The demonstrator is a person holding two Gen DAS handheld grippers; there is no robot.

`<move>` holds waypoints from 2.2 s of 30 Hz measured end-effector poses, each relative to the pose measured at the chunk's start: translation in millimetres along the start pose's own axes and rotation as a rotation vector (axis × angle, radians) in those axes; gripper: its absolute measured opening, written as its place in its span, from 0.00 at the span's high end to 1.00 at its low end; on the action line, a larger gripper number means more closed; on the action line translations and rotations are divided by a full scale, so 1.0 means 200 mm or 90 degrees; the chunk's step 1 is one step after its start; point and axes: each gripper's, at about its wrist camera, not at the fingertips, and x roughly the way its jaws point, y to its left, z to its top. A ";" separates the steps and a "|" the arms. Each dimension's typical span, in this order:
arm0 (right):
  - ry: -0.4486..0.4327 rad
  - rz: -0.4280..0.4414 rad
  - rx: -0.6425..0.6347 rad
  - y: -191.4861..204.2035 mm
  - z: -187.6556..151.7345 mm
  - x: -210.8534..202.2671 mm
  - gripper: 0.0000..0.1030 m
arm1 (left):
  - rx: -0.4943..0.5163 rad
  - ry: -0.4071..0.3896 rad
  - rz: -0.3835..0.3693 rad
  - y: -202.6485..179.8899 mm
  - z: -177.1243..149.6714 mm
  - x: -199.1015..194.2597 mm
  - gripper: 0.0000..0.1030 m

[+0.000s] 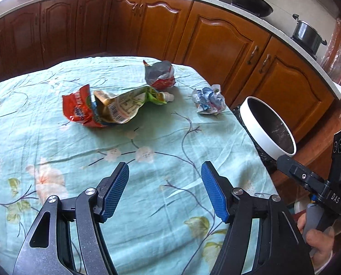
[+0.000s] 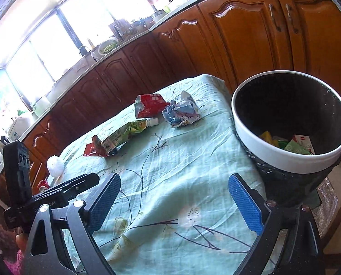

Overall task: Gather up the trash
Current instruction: 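Move both open tools back over the table toward the wrappers, then grasp the red chip bag with the left tool while the right tool grasps the crumpled blue-white wrapper, then carry the red chip bag and crumpled wrapper over the black bin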

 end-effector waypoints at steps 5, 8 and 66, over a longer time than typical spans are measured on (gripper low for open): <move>0.019 0.002 -0.008 0.04 0.00 0.06 0.06 | -0.031 0.002 0.014 0.11 -0.01 -0.02 0.35; 0.025 0.002 -0.012 0.06 0.01 0.09 0.06 | -0.045 0.001 0.020 0.16 -0.01 -0.02 0.35; 0.015 -0.006 -0.094 0.12 0.34 0.39 0.99 | -0.123 -0.053 0.036 0.52 0.16 -0.09 0.78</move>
